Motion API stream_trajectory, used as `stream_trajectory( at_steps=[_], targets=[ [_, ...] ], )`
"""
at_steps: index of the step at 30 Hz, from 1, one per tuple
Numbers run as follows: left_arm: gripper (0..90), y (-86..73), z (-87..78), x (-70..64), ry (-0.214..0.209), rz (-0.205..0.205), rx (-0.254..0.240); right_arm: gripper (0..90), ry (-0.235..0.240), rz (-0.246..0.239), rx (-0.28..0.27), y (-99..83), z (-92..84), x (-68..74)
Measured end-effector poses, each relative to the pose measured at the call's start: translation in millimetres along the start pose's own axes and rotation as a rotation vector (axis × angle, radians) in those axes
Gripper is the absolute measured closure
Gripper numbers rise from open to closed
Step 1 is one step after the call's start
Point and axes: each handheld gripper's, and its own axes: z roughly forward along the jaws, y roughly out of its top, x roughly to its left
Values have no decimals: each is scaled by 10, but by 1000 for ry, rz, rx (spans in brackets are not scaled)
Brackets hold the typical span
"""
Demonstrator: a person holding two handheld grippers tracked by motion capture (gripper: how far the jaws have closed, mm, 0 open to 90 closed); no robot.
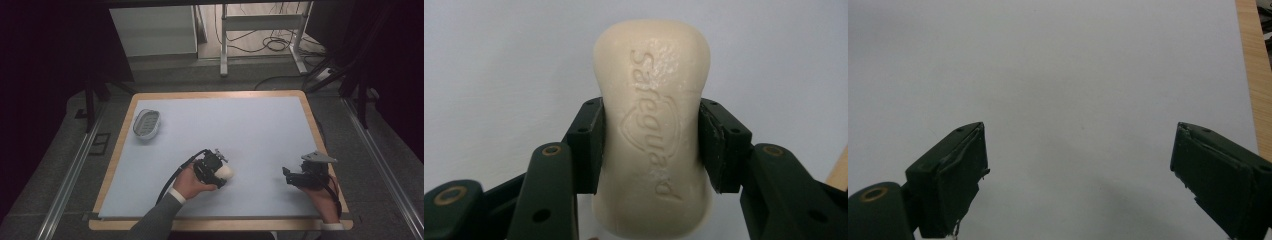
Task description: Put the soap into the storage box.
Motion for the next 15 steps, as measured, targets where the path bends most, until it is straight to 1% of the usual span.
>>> stream_trajectory(
  at_steps=[1, 2, 4, 6, 7, 8, 13, 15],
  targets=[
    [495, -4, -36, 27, -7, -6, -6, 80, 0, 0, -1, 1, 0, 0],
    [495, -9, -80, 55, -2, -15, -20, 79, 0, 0, 0, 0, 3, -1],
    [495, -9, -106, 74, 1, -18, -24, 80, 0, -1, 1, -1, 5, -2],
    [495, -9, -181, 131, 5, -28, -39, 80, 0, -1, 1, -2, 7, -4],
    [495, -9, -181, 131, 5, -28, -39, 80, 0, -1, 1, -2, 7, -4],
    [495, -12, -224, 166, 7, -33, -46, 80, 0, 1, 0, -3, 5, -6],
    [496, -22, -297, 236, 19, -41, -56, 80, -1, 5, 2, -6, 6, -9],
    [496, -28, -329, 267, 32, -44, -61, 80, 0, 5, 3, -8, 8, -11]
  ],
)
